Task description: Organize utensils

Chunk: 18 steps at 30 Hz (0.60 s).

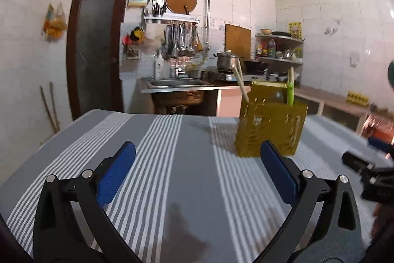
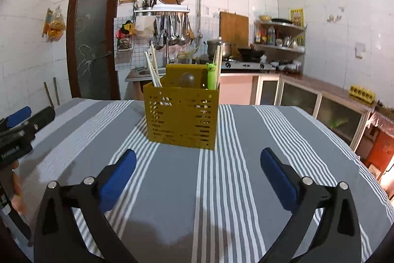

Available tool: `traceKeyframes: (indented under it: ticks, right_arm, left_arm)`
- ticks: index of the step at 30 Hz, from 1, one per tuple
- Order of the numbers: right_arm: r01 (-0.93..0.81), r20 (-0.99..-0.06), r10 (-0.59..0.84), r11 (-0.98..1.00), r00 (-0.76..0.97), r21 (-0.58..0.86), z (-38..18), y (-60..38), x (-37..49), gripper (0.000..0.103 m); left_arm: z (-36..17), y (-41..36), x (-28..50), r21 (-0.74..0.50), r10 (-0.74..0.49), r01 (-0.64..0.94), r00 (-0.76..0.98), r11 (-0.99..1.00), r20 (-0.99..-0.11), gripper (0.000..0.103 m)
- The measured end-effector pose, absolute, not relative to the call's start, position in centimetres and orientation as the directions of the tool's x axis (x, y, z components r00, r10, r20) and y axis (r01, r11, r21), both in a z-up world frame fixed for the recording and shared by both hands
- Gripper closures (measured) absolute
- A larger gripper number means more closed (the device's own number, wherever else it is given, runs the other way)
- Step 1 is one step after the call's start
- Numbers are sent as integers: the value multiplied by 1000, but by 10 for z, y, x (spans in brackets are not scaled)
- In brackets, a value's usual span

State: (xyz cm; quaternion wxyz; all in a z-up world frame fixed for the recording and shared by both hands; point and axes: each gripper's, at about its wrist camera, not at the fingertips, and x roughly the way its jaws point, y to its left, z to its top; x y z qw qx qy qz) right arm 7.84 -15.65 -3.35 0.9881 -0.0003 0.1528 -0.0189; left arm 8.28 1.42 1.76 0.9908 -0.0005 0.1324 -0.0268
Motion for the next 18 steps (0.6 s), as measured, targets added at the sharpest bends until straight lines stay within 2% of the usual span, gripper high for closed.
traceKeyframes:
  ticks: [2, 7, 13, 18]
  right_arm:
    - [44, -306, -41, 999, 951, 1, -37, -156, 76, 5]
    - [43, -236, -32, 998, 971, 43, -40, -160, 63, 4]
    - [44, -240, -35, 999, 970, 31, -49, -155, 65, 4]
    - [59, -200, -48, 997, 979, 48, -46, -159, 58, 4]
  left_arm:
    - [9, 7, 84, 5, -73, 78, 952, 997, -296, 5]
    - [5, 2, 75, 39, -68, 81, 962, 996, -264, 5]
    - [3, 17, 75, -22, -53, 48, 962, 999, -266, 5]
    - [2, 22, 78, -46, -49, 37, 959, 998, -280, 5]
